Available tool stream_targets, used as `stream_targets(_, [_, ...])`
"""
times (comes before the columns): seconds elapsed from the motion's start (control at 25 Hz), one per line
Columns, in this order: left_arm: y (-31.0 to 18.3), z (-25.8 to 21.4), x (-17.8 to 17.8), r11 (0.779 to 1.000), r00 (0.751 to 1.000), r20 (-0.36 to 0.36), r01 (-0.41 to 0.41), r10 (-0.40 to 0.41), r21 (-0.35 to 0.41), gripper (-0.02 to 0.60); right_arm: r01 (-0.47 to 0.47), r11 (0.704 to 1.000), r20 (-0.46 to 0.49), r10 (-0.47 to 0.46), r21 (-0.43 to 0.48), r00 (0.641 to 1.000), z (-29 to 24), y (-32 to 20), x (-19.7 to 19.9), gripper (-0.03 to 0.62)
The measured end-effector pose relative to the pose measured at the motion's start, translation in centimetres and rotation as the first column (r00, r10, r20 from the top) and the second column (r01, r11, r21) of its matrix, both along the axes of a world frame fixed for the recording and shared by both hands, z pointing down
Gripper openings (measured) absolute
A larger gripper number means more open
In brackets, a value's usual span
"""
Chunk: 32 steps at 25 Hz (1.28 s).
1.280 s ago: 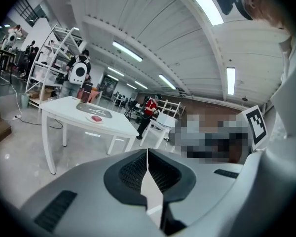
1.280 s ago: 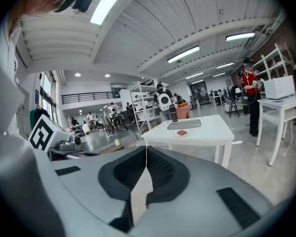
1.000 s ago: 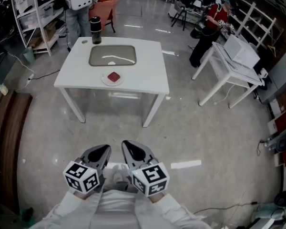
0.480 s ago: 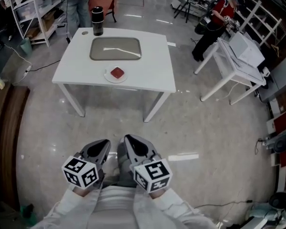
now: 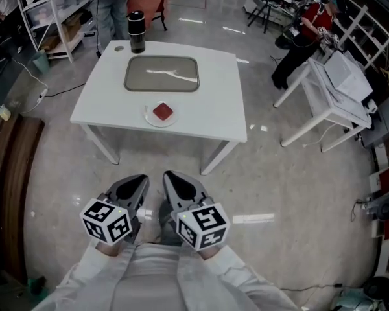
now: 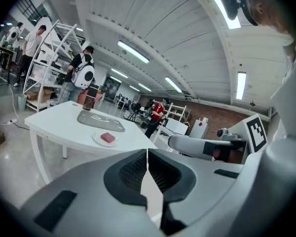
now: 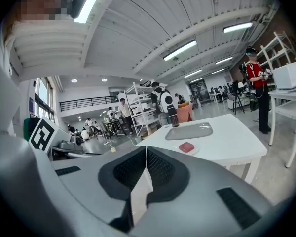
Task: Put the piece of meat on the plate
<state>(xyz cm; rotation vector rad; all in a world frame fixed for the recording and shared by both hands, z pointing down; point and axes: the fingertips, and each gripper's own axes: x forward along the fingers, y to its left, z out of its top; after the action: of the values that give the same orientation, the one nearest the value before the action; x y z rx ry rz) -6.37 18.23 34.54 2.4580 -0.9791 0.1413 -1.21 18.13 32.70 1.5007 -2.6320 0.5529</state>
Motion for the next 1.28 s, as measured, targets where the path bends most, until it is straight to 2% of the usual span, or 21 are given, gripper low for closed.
stream_targets(0.28, [-7.8, 0.1, 1.7, 1.0, 0.999, 0.034, 0.018, -0.018, -0.017, 0.017, 0.007, 1.0, 0.062, -0.006, -0.013, 0.998, -0.8, -9.3, 2.7, 0.015])
stream_targets(0.64, [-17.8, 0.6, 4.8, 0.997, 0.997, 0.027, 0.07, -0.069, -0.041, 0.017, 0.071, 0.997, 0.044, -0.07, -0.04, 0.997, 0.1, -19.7, 5.8, 0.015])
stream_targets(1.0, [-20.6, 2.4, 4.8, 0.988, 0.991, 0.028, 0.13, -0.128, -0.086, 0.017, 0.114, 0.989, 0.065, -0.108, -0.099, 0.992, 2.1, -22.1, 5.9, 0.015])
stream_targets(1.28, [-22.0, 3.5, 3.8, 0.98, 0.987, 0.017, 0.16, -0.159, -0.118, 0.017, 0.089, 0.987, 0.073, -0.08, -0.135, 0.994, 3.5, -23.0, 6.3, 0.016])
